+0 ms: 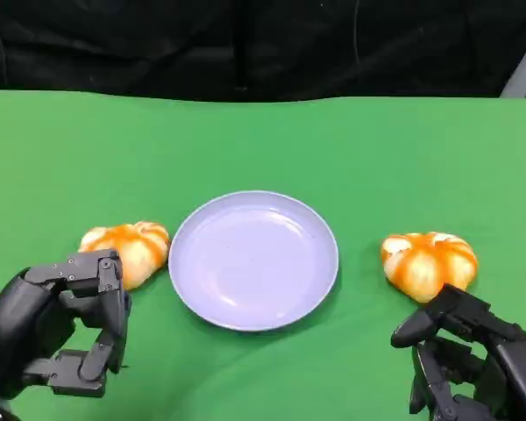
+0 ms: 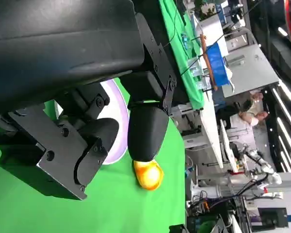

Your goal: Grasp the bread from the table and place it into the plate.

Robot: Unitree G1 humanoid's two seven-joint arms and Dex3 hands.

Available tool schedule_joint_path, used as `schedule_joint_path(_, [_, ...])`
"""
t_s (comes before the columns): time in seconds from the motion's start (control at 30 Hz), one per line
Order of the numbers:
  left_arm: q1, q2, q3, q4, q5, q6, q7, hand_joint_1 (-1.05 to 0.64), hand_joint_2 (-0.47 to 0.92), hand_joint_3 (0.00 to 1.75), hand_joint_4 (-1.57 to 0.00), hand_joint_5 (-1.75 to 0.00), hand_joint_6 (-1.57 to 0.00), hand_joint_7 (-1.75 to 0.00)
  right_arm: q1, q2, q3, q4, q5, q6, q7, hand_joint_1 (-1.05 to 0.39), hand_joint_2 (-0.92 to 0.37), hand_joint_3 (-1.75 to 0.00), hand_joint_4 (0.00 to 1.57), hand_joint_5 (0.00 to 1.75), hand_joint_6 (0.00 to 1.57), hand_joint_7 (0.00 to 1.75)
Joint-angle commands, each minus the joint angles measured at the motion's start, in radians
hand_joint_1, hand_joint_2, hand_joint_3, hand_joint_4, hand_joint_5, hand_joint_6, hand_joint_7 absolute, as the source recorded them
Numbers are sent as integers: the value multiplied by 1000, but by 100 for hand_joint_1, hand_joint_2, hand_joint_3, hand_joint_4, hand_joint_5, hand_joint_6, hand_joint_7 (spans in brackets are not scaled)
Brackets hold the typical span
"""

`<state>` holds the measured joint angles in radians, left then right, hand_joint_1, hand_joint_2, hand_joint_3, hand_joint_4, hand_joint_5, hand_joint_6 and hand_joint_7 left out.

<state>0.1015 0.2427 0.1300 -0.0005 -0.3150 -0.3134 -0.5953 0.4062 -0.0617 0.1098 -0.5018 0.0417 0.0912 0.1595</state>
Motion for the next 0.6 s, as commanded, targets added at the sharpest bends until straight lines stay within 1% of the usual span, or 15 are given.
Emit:
schedule_joint_path(0.03, [3, 21, 3, -5, -3, 5, -5, 11, 43, 147, -101, -175, -80, -175, 4, -11, -5, -8, 3, -10, 0, -7, -66, -106, 73, 175, 63, 159])
schedule_joint_path(0.47, [4, 22, 3, -11, -9, 18, -7, 9, 41, 152, -100, -175, -80, -175, 4, -11, -5, -5, -5, -16, 0, -8, -66, -105, 74, 175, 64, 158])
schedule_joint_path(0.6, [-10, 16, 11, 6, -71, 59, -33, 6, 39, 161, -102, -175, -82, -175, 6, -11, -3, -15, -5, -2, -2, -8, -66, -105, 73, 175, 64, 158])
